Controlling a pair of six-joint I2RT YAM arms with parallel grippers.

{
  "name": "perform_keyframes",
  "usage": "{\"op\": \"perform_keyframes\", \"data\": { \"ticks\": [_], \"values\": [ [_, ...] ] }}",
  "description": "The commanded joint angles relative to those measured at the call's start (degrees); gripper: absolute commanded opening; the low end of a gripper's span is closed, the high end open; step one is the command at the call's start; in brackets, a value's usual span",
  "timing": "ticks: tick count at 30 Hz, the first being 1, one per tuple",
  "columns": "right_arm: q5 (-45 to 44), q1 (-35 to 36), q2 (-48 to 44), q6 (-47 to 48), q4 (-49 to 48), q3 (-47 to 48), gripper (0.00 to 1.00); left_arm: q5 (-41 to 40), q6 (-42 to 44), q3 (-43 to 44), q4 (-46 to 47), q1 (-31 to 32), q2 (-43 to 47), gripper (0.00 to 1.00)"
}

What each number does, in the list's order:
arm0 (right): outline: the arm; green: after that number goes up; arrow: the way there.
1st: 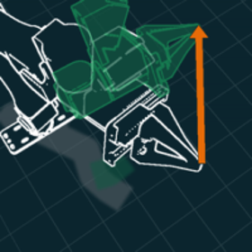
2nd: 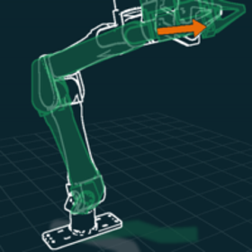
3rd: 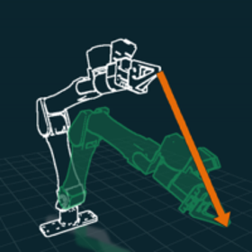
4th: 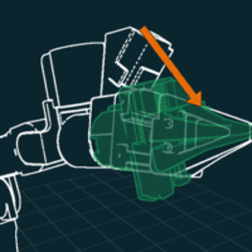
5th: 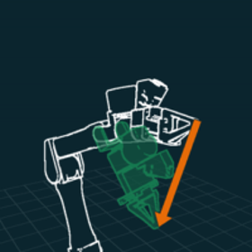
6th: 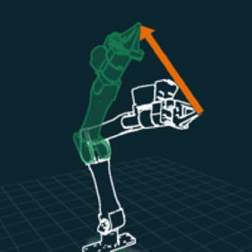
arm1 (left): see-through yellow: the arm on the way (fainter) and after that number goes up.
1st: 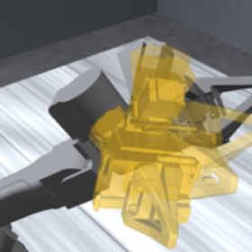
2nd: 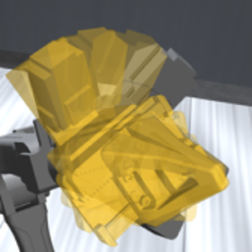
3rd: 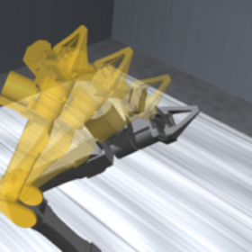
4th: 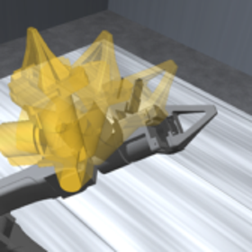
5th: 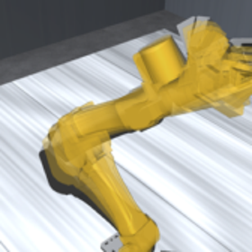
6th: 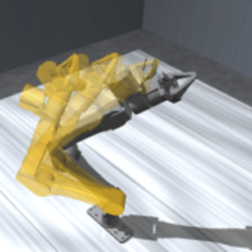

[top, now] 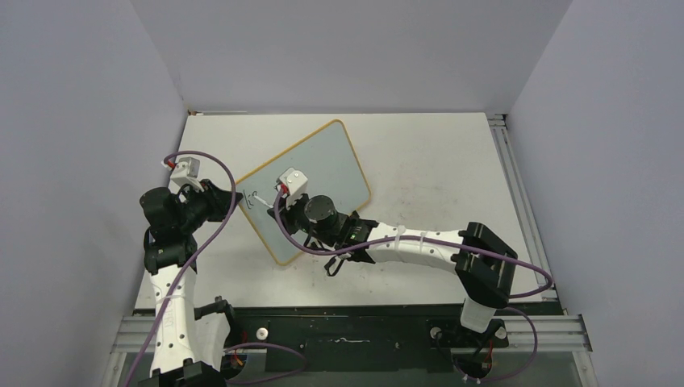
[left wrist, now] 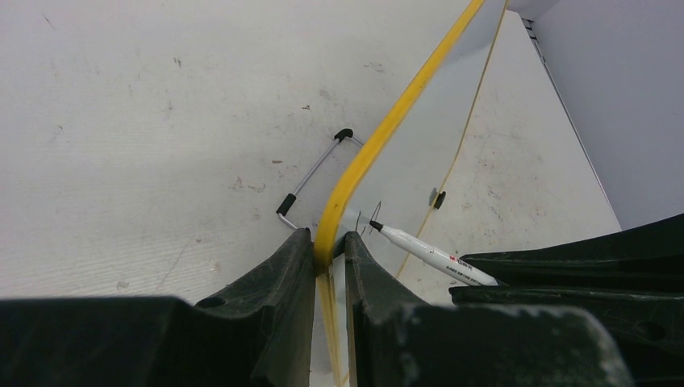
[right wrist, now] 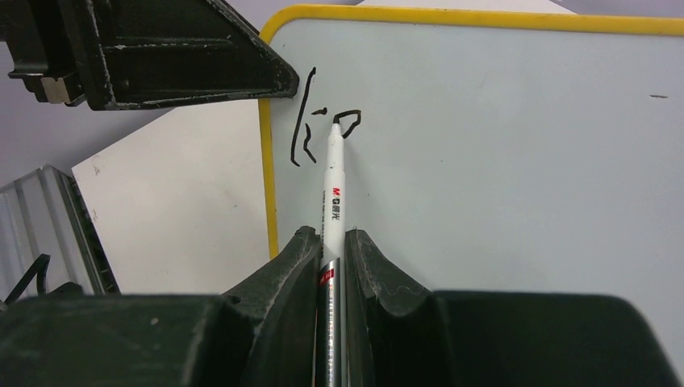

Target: Write a sentence on the whiteboard

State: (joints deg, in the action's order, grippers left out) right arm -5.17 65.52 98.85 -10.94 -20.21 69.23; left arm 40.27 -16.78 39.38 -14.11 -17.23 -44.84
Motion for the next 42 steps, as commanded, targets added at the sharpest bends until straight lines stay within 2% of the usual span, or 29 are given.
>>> {"op": "perform_keyframes", "data": {
  "ticks": [1,23,42],
  "values": [
    [1.0,0.5,0.6,0.6,-1.5,1.0,0.05,-0.6,1.3,2.4,-0.3,0.1,0.4,0.00],
    [-6.6,0.4,-2.4,-1.4,-0.7,-3.9,0.05,-0.7,1.4,2.4,-0.3,0.2,0.2,0.00],
    [-5.4,0.1,-6.1,-0.5,-3.8,-4.9,0.05,-0.8,1.4,2.5,-0.3,0.2,0.4,0.00]
  ]
}}
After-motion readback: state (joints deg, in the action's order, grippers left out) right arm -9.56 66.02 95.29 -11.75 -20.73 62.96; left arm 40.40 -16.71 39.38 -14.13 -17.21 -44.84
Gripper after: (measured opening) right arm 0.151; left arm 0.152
